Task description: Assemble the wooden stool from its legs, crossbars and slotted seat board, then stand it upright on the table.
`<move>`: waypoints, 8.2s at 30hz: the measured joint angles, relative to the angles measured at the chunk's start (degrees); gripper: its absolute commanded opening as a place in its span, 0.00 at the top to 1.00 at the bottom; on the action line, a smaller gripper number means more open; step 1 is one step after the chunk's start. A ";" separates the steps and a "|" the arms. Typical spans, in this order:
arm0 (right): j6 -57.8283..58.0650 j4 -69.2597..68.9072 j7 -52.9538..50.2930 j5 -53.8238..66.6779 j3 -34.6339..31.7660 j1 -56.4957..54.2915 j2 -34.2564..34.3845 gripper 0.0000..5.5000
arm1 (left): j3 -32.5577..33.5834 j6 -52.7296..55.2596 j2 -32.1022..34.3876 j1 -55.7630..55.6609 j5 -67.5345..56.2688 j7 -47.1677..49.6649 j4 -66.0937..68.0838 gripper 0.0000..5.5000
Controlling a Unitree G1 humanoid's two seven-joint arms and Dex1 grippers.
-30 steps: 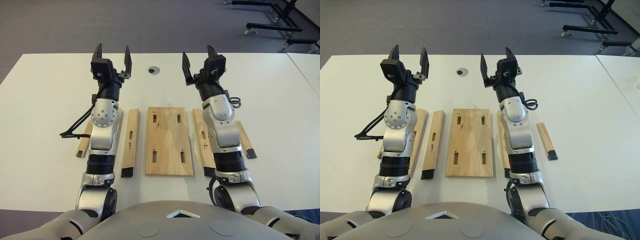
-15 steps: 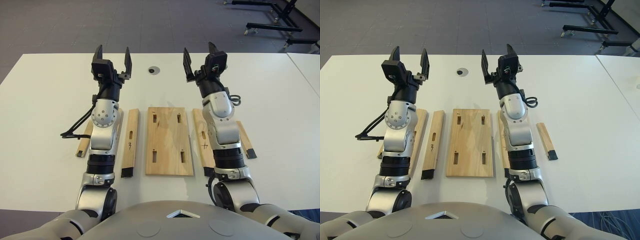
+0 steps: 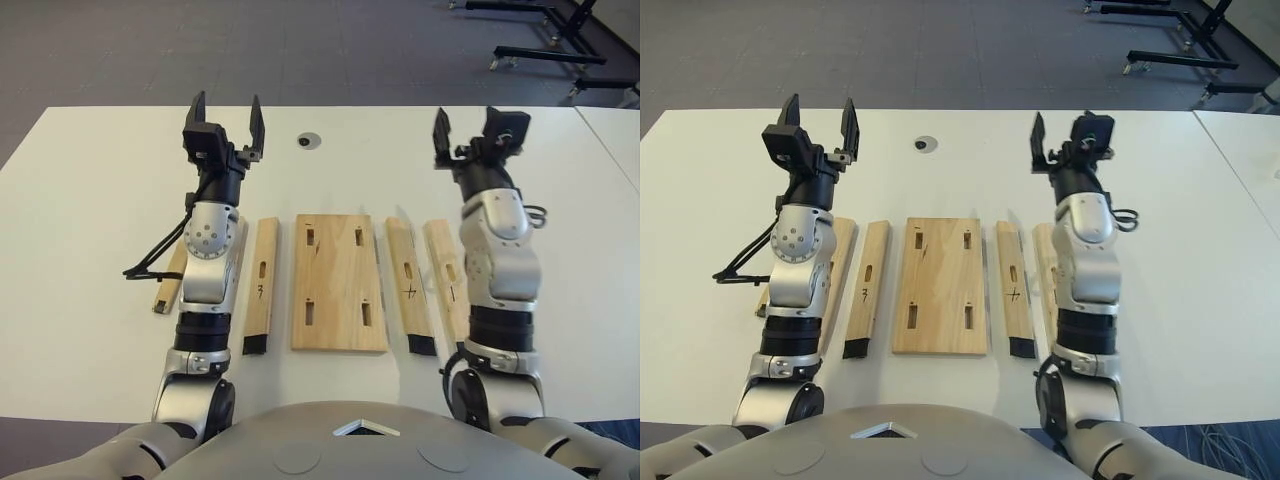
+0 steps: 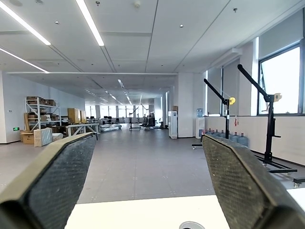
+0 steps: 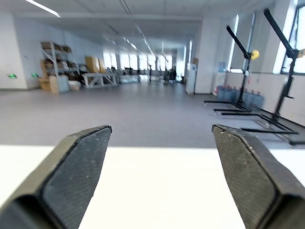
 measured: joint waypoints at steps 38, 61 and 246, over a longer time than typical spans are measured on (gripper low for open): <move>16.77 -9.61 17.40 9.00 -7.66 38.62 -14.31 0.59 | 0.03 6.65 -1.59 13.78 3.04 3.59 -20.35 0.27; 2.27 0.04 12.09 14.11 -6.75 2.34 -8.32 0.77 | 1.87 22.35 1.31 5.91 -21.83 -13.16 -13.79 0.27; -2.79 -8.29 4.30 -9.32 18.91 2.79 0.47 0.40 | 9.74 36.26 9.09 35.66 -28.76 -7.74 -34.81 0.93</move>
